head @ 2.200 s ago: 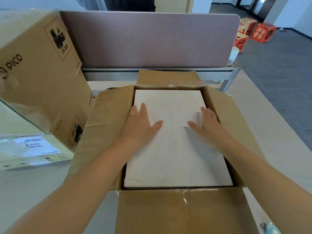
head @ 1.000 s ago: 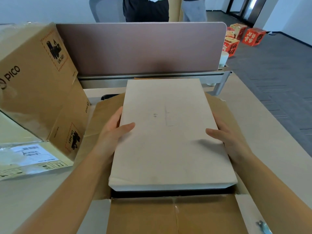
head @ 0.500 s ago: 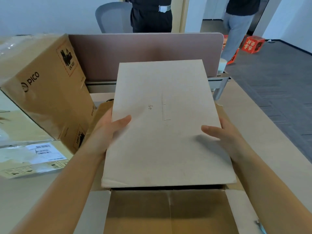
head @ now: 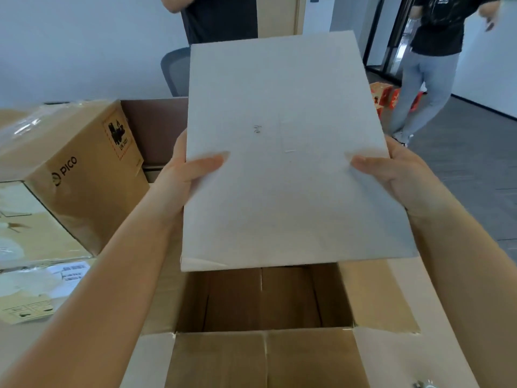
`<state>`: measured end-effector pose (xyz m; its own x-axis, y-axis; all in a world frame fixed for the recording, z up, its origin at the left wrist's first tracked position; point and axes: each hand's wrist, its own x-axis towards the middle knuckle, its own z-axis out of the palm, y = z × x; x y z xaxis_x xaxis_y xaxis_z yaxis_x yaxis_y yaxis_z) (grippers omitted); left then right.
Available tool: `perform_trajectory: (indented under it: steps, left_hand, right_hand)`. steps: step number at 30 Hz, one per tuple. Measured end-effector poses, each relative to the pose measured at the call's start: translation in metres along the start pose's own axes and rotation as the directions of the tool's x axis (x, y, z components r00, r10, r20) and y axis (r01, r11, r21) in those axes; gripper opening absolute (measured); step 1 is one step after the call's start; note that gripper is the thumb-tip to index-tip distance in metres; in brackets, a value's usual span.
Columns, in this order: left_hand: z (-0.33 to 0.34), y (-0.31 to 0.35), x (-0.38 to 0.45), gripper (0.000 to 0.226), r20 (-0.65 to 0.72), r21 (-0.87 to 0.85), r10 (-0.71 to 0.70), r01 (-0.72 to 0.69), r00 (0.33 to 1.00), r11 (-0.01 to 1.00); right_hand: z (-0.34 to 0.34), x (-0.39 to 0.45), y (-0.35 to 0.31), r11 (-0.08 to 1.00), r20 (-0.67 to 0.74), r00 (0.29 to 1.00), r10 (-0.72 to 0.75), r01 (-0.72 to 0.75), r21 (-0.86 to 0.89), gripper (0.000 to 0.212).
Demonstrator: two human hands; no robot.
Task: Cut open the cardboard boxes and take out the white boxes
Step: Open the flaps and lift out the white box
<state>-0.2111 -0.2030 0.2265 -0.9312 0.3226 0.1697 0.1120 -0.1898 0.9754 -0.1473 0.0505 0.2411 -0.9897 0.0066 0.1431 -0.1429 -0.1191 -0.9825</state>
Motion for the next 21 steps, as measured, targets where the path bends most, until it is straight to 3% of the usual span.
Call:
perform_trajectory:
  steps: [6, 16, 18, 21]
  left_hand:
    - [0.054, -0.003, 0.033, 0.093, 0.117, -0.028, -0.019, 0.022, 0.993, 0.999]
    - [0.215, -0.065, 0.078, 0.085, 0.129, -0.040, -0.154, 0.160, 0.980, 0.986]
    - [0.246, -0.084, 0.087, 0.088, 0.086, -0.037, -0.204, 0.207, 0.975, 0.978]
    - [0.283, -0.117, 0.096, 0.062, 0.067, -0.061, -0.280, 0.284, 0.958, 0.957]
  right_hand:
    - [-0.056, -0.011, -0.017, 1.000, -0.082, 0.997, 0.011, -0.011, 0.000, 0.030]
    - [-0.227, -0.033, -0.011, 0.991, -0.168, 0.978, 0.120, -0.128, -0.038, 0.030]
    - [-0.263, -0.036, -0.002, 0.985, -0.181, 0.972, 0.149, -0.161, -0.056, 0.037]
    - [-0.311, -0.037, 0.018, 0.970, -0.190, 0.958, 0.216, -0.232, -0.066, 0.061]
